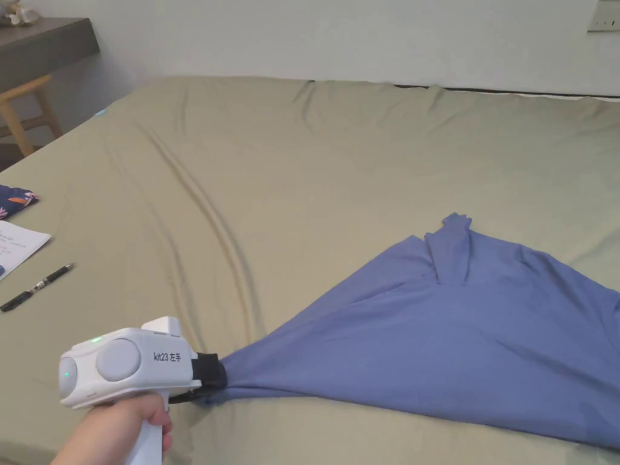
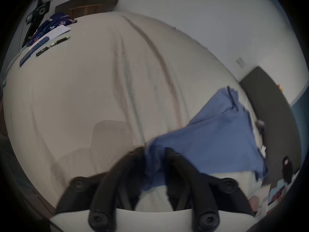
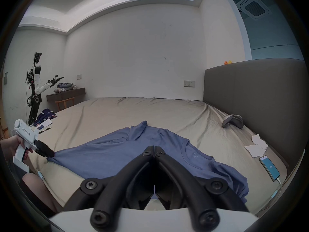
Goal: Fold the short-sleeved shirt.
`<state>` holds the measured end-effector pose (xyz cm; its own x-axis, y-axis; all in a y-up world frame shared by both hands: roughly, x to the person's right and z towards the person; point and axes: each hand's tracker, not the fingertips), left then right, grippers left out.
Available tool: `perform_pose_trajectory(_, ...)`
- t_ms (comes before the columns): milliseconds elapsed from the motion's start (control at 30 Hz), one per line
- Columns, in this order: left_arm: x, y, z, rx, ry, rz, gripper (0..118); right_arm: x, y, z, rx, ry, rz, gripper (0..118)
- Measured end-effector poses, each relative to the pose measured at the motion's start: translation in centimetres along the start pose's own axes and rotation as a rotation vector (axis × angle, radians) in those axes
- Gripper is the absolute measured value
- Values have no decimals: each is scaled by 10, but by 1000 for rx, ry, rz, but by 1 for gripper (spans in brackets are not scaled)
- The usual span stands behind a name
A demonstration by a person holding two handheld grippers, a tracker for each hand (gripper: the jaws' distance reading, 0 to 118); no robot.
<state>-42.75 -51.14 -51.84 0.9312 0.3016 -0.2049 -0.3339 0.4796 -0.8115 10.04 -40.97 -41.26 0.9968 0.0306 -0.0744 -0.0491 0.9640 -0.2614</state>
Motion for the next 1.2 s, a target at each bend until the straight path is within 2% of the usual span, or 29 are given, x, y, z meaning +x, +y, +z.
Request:
perform_pose_trajectory(33,0,1,4,9,-58,61,13,0,0,0,-1,0,-1,0)
perform_pose_trajectory(100,9,-2,3,10,-6,-79,7,1,-1,0,-7,2,1,0)
perform_pose_trajectory(233,18,2,18,30,-38,-78,3,3,0,2,-7,-4,-4,0)
perform_pose_trajectory(333,41,0,52,179,-2,-145,3,7,8,-5,7,-7,38,0)
perform_pose_trajectory(400,50,2,71,257,-47,-146,3,16,12,-25,-65,19,-9,0)
perform_pose_trajectory(467,60,4,88,321,-78,-152,2,22,28,-60,-80,26,102,2)
perform_pose_trajectory(500,67,3,92,337,-66,-184,2,27,29,-90,-197,49,66,14)
perform_pose_trajectory(567,79,-3,97,368,-52,-246,2,33,42,-144,-205,65,139,86)
perform_pose_trajectory(600,79,1,96,369,-52,-252,2,35,50,-177,-212,92,173,113)
perform_pose_trajectory(633,81,-1,95,363,-55,-248,2,40,48,-213,-312,102,123,117)
perform_pose_trajectory(667,82,-2,95,364,-57,-243,2,42,50,-243,-314,83,149,115)
perform_pose_trajectory(700,83,-4,94,366,-71,-238,2,37,51,-278,-330,112,147,114)
perform_pose_trajectory(733,85,-4,93,362,-74,-237,2,36,44,-313,-457,120,125,114)
perform_pose_trajectory(767,82,-1,91,357,-75,-241,2,34,45,-340,-432,104,189,112)
perform_pose_trajectory(800,83,-3,90,357,-66,-251,2,40,40,-365,-461,67,194,112)
perform_pose_trajectory(867,84,-4,89,355,-52,-261,2,40,31,-406,-490,55,181,111)
perform_pose_trajectory(933,80,-3,86,345,-57,-263,2,45,17,-422,-535,50,171,102)
perform_pose_trajectory(967,80,-3,86,340,-56,-263,2,46,13,-430,-584,58,170,93)
perform_pose_trajectory(1000,81,-4,84,332,-55,-261,2,47,8,-437,-632,67,165,78)
perform_pose_trajectory(1033,78,-4,82,331,-53,-262,2,50,5,-433,-630,126,123,56)
perform_pose_trajectory(1067,77,-3,81,329,-52,-262,2,51,8,-425,-579,140,92,47)
perform_pose_trajectory(1100,77,-3,80,326,-55,-260,2,53,12,-423,-554,111,94,30)
perform_pose_trajectory(1133,77,-3,79,322,-57,-260,2,54,15,-422,-559,110,84,3)
perform_pose_trajectory(1200,78,-4,80,328,-51,-254,2,51,25,-396,-517,89,86,3)
